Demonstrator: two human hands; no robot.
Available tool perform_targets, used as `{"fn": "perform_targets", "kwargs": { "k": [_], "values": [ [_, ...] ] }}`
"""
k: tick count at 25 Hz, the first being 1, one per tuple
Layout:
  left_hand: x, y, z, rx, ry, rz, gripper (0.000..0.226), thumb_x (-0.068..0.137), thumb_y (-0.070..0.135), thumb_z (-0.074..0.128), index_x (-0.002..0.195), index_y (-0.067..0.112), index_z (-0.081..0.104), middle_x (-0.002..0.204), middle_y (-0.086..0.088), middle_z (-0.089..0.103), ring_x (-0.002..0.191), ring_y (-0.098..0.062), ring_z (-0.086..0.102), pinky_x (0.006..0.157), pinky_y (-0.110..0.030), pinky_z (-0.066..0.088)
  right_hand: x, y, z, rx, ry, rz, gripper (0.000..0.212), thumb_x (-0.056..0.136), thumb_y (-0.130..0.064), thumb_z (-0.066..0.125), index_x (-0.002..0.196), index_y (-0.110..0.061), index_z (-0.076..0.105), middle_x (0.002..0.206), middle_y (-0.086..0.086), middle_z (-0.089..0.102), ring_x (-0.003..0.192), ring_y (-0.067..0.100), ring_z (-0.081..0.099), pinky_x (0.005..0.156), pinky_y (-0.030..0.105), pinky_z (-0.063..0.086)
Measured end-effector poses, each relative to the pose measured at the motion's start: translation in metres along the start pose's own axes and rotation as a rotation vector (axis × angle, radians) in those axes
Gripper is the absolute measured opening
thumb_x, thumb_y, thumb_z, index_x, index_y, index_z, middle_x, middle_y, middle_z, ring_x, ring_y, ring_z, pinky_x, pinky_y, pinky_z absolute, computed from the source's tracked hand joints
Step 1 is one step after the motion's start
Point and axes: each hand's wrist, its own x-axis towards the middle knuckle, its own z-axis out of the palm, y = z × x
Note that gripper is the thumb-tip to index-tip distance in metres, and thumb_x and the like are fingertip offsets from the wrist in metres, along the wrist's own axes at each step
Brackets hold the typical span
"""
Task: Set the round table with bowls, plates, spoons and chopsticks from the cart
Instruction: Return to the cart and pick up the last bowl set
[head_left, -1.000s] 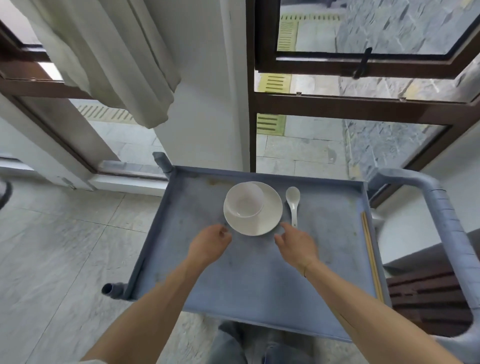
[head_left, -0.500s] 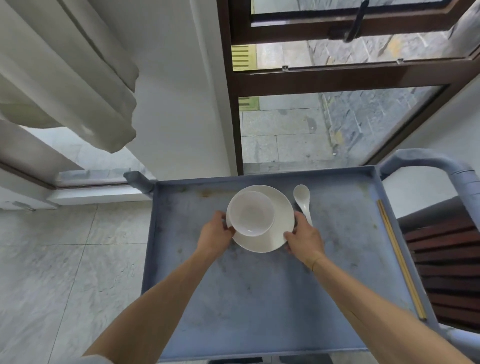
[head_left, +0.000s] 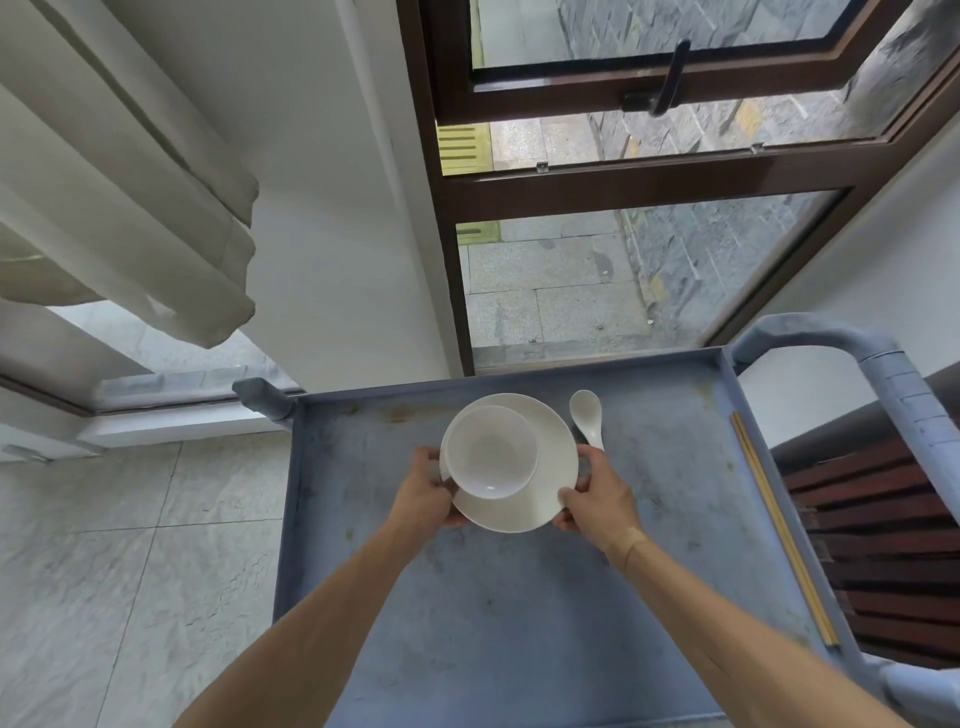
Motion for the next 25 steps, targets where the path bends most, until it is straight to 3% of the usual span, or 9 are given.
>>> {"fn": "perform_targets", "kwargs": {
  "k": [3,6,9,12,15,19,22,25],
  "values": [
    [-0.006,0.005,0.002,-0.051,-0.01,-0.015,0.048,0.092,-0.008,0.049,0.123,0.029,0.05,0.11,-0.018,0.066,0.093,-0.032,0.07,0.055,-0.035,0.061,-0.002,0.002,-0.007,0.057,-0.028,-0.009,0.051,0.079,-0.003,0.053,0.113,-0.042,0.05,0.071,0.008,0.069,0.055,0.023,0.071,0.063,0.039,0.063],
    [-0.013,0.007,0.004,-0.079,0.011,-0.02,0.057,0.086,-0.016,0.042,0.121,0.028,0.052,0.104,-0.019,0.069,0.086,-0.03,0.072,0.052,-0.035,0.06,-0.001,0.004,-0.016,-0.058,0.036,-0.08,0.029,0.086,-0.03,0.057,0.112,-0.042,0.054,0.072,-0.005,0.064,0.058,0.02,0.068,0.063,0.036,0.058],
    [-0.017,0.009,0.001,-0.061,0.02,-0.019,0.059,0.085,-0.017,0.041,0.121,0.028,0.052,0.101,-0.018,0.069,0.085,-0.031,0.072,0.053,-0.036,0.06,0.013,0.004,-0.03,-0.375,0.281,-0.117,0.035,0.09,-0.046,0.053,0.121,-0.03,0.054,0.097,-0.007,0.063,0.086,0.021,0.061,0.074,0.035,0.047],
    [-0.02,0.008,-0.001,-0.032,0.027,-0.018,0.06,0.085,-0.018,0.042,0.12,0.029,0.053,0.099,-0.019,0.07,0.084,-0.031,0.073,0.052,-0.035,0.06,0.026,0.001,-0.031,-0.568,0.281,-0.046,0.042,0.09,-0.041,0.059,0.125,-0.019,0.05,0.121,0.005,0.056,0.109,0.029,0.055,0.085,0.038,0.045],
    [-0.022,0.008,-0.002,-0.009,0.022,-0.015,0.062,0.084,-0.02,0.042,0.122,0.028,0.053,0.099,-0.021,0.07,0.083,-0.031,0.073,0.053,-0.035,0.06,0.034,-0.005,-0.022,-0.641,0.242,0.011,0.031,0.09,-0.032,0.059,0.11,-0.011,0.05,0.113,0.01,0.061,0.103,0.033,0.059,0.082,0.039,0.048],
    [-0.021,0.009,-0.003,0.003,0.01,-0.013,0.059,0.087,-0.018,0.044,0.119,0.03,0.052,0.101,-0.022,0.069,0.084,-0.03,0.072,0.053,-0.035,0.06,0.039,-0.012,-0.018,-0.671,0.205,0.07,0.029,0.09,-0.024,0.052,0.113,-0.006,0.052,0.113,0.015,0.064,0.104,0.036,0.061,0.08,0.038,0.047],
    [-0.016,0.01,-0.001,0.02,0.005,-0.007,0.058,0.087,-0.019,0.043,0.117,0.03,0.054,0.098,-0.02,0.069,0.08,-0.027,0.072,0.05,-0.033,0.059,0.037,-0.011,-0.027,-0.679,0.194,0.151,0.025,0.085,-0.022,0.05,0.102,-0.012,0.064,0.089,0.01,0.063,0.083,0.031,0.06,0.069,0.029,0.042],
    [-0.01,0.013,0.004,0.038,-0.009,0.012,0.057,0.087,-0.018,0.046,0.116,0.031,0.055,0.095,-0.019,0.07,0.072,-0.024,0.074,0.05,-0.034,0.059,0.028,0.004,-0.043,-0.624,0.299,0.158,0.027,0.089,-0.039,0.05,0.08,-0.018,0.065,0.078,0.005,0.063,0.065,0.026,0.053,0.06,0.027,0.039]
  ]
}}
